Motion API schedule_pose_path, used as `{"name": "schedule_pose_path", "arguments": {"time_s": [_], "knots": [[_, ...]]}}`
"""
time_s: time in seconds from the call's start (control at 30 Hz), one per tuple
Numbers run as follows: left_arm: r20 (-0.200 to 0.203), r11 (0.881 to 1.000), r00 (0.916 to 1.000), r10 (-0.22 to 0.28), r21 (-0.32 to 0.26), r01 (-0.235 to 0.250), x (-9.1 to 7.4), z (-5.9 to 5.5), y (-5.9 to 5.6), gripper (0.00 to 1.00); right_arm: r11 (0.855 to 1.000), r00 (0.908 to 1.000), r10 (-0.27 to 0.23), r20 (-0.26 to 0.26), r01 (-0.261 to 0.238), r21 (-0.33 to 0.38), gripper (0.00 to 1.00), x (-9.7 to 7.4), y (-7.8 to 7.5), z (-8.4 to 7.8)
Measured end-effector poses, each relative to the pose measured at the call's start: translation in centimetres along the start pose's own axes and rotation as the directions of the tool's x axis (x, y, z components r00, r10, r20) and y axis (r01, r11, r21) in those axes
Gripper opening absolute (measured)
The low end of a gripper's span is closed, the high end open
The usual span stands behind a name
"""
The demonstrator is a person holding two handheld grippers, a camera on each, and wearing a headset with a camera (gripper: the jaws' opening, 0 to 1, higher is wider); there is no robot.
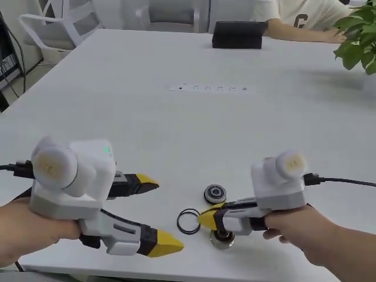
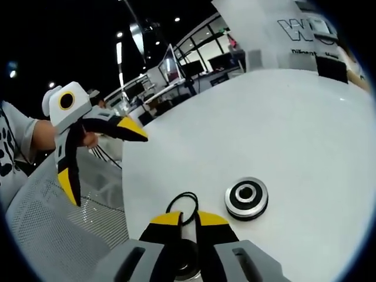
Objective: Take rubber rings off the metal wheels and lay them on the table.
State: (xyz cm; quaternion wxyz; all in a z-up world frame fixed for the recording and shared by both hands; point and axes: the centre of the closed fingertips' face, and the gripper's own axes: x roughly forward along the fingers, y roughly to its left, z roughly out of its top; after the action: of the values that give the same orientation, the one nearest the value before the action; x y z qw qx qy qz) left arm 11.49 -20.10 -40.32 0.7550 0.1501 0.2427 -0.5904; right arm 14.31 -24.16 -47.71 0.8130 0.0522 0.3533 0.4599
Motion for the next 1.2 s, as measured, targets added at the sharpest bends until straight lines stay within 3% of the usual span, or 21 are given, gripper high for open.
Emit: {"name": "schedule_pose_path", "arguments": {"time_s": [0.33, 0.6, 0.77, 1.2], "knots": [[-0.004, 1.000, 1.0000, -0.002, -0.002, 0.002, 0.0, -0.1, 0.0, 0.68, 0.999, 0.9999, -0.012, 0.006, 0.012, -0.052, 0.15, -0.1, -0.1, 0.1], [-0.006, 1.000, 1.0000, -0.003, -0.002, 0.003, 0.1, 0.0, 0.1, 0.68, 0.999, 0.9968, 0.002, 0.079, 0.002, -0.053, 0.19, -1.0, 0.0, 1.3], [-0.007, 1.000, 1.0000, -0.004, -0.001, 0.004, 0.1, 0.1, 0.3, 0.68, 0.999, 0.9901, 0.011, 0.140, -0.004, -0.047, 0.19, -1.7, 0.0, 2.5], [-0.009, 1.000, 1.0000, 0.001, 0.005, -0.001, 0.3, 0.3, 0.8, 0.68, 0.999, 0.9718, -0.003, 0.236, 0.012, -0.037, 0.19, -3.4, -0.6, 4.5]]}}
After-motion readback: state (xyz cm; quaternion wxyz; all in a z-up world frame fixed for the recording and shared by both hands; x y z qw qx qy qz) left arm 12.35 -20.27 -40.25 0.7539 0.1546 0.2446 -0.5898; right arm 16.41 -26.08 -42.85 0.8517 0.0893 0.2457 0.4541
